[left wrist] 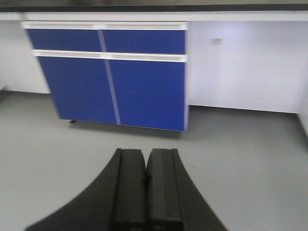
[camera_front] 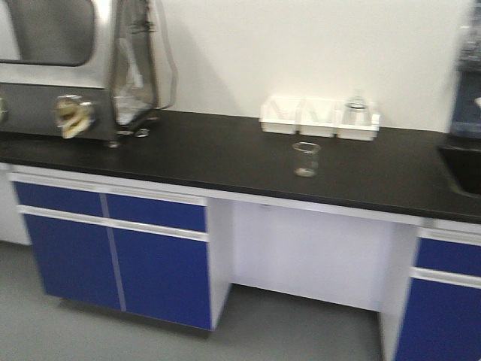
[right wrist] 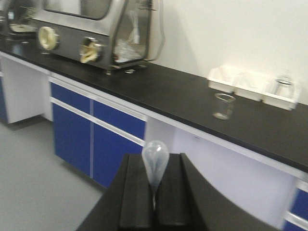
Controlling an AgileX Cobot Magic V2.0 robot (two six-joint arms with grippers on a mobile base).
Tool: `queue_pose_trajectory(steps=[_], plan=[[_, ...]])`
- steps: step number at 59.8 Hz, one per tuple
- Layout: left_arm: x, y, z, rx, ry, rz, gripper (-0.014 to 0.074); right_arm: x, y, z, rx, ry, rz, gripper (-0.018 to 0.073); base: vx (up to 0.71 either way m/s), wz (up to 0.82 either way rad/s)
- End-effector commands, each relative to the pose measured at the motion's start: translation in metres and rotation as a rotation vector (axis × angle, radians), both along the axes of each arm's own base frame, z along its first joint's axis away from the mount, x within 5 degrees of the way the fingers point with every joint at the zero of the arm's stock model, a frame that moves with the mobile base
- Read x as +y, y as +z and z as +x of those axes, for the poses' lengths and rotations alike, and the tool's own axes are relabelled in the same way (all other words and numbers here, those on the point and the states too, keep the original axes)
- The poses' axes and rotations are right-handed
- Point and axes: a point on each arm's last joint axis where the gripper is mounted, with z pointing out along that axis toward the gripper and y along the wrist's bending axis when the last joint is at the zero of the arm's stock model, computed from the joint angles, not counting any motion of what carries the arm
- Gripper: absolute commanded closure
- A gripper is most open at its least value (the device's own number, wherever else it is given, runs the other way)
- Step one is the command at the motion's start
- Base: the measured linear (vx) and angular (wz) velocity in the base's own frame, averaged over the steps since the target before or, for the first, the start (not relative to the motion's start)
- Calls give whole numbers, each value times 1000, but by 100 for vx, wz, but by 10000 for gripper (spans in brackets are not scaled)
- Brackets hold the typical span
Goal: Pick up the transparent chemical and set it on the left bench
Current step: 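Drive the base to the bench with the white trays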
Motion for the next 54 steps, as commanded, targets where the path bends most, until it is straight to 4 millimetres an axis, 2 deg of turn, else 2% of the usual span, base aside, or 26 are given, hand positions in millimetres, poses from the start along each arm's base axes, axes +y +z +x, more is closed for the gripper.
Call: queue_pose_trajectory(steps=[1,28,41,54], plan=[[0,3,-1,-81,-1,-14,600,-2,12,0,-55,-27,38,564,18,67],[0,3,-1,-81,-1,-14,600,-2,12,0,-55,-27,38,564,23,58],[0,3,-1,-81,-1,-14,600,-2,12,0,-55,-27,38,564,32,14],[0,3,-1,-81,-1,-14,600,-2,12,0,-55,-27,38,564,39,-23]])
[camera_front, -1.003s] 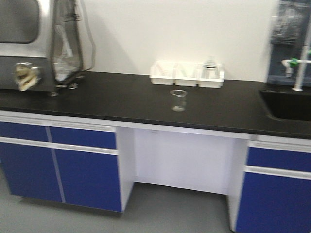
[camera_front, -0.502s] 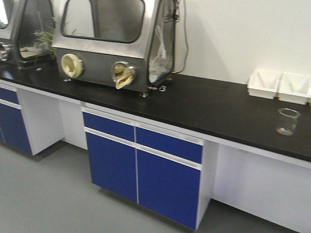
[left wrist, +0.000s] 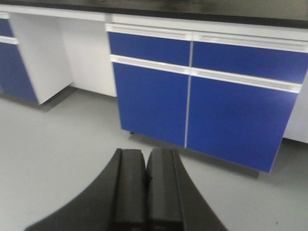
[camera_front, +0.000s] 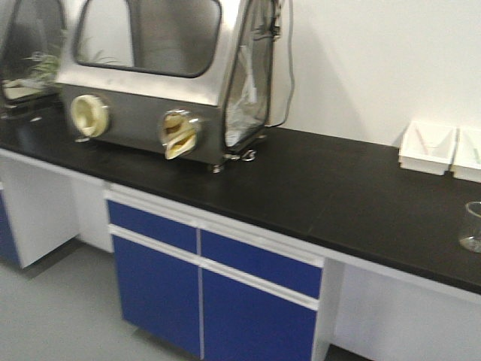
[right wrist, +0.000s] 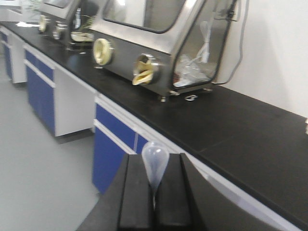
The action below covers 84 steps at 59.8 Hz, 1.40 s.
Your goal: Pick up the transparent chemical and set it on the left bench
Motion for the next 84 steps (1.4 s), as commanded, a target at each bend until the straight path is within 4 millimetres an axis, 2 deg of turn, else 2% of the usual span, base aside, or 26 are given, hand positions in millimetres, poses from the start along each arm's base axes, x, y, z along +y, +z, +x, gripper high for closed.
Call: queue_pose_trajectory(steps=[1,31,84], plan=[[0,3,-1,-81,-1,-14,600,-2,12,0,-55,-28,38,564,41,-43],[0,3,-1,-81,-1,-14,600,-2,12,0,-55,-28,38,564,42,-45],[0,3,-1,-81,-1,-14,600,-2,12,0,-55,-28,38,564,37,-24]])
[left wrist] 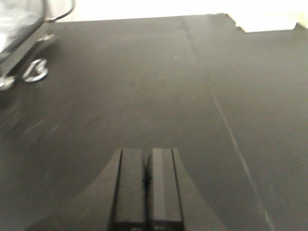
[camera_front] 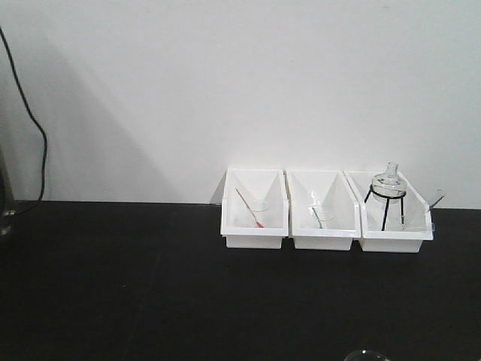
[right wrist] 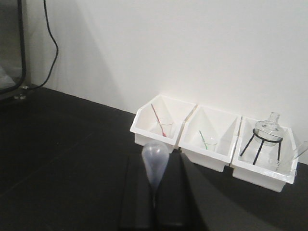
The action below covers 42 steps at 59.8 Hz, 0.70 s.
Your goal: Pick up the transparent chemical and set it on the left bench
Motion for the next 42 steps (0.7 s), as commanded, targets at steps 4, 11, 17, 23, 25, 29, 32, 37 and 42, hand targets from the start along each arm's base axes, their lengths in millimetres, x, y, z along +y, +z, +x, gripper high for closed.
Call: queue_pose_trajectory(steps=[4,11,17,23,25,29,32,37,42], plan=[[0,3,-1,-81,-1,-14,600,-2,12,0,-55,-28,38,564,24,-21],[0,3,-1,-81,-1,-14,600,-2,12,0,-55,-28,38,564,20,-15],[0,3,-1,-81,-1,-14,600,-2,12,0,-55,-28,38,564,16,-9],[0,3,-1,-81,-1,-14,600,-2,12,0,-55,-28,38,564,12,-4],[0,3,-1,-81,-1,-14,600,-2,12,0,-55,-28,38,564,6,1],[0,3,-1,-81,-1,-14,600,-2,12,0,-57,-24,50,564,4,1],[0,3,-1,-81,-1,-14,600,-1,13,0,-58,-19,68,564,3,2],[0,3,-1,-81,-1,-14,600,-3,15,3,-70,-33,108,564,1,2],[0,3,-1,-81,-1,-14,600,-8,16,18,-30,-69,248,564,0,0]])
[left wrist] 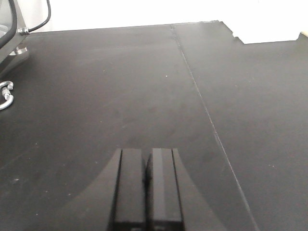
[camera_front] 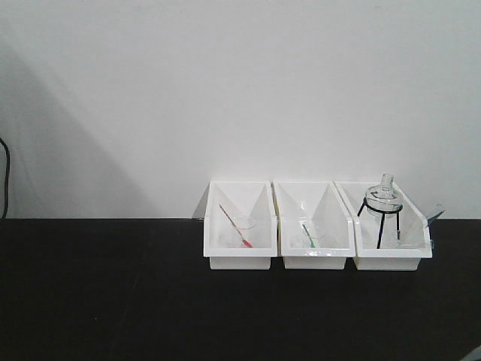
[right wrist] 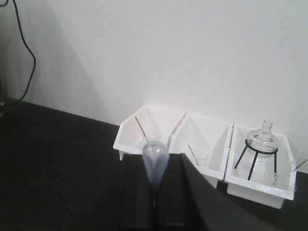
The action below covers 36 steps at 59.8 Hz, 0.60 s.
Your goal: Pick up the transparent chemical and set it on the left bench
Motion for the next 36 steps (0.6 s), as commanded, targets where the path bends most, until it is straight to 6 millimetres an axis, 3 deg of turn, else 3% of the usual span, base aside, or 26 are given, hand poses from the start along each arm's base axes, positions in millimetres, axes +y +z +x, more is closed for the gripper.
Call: queue_pose_trajectory(steps=[1,6,17,36], plan=[[0,3,-1,-81,-1,-14,600,-8,12,18,-9,-71,183,564,0,0],[0,3,-1,-81,-1,-14,600,-11,3,43,86,-70,243,564,0,0],[0,3,-1,-81,-1,-14,600,-4,-40,95,367,90,138,562,0,0],[0,3,-1,-81,-1,-14,600,-7,-66,122,472,111,85,562,0,0]])
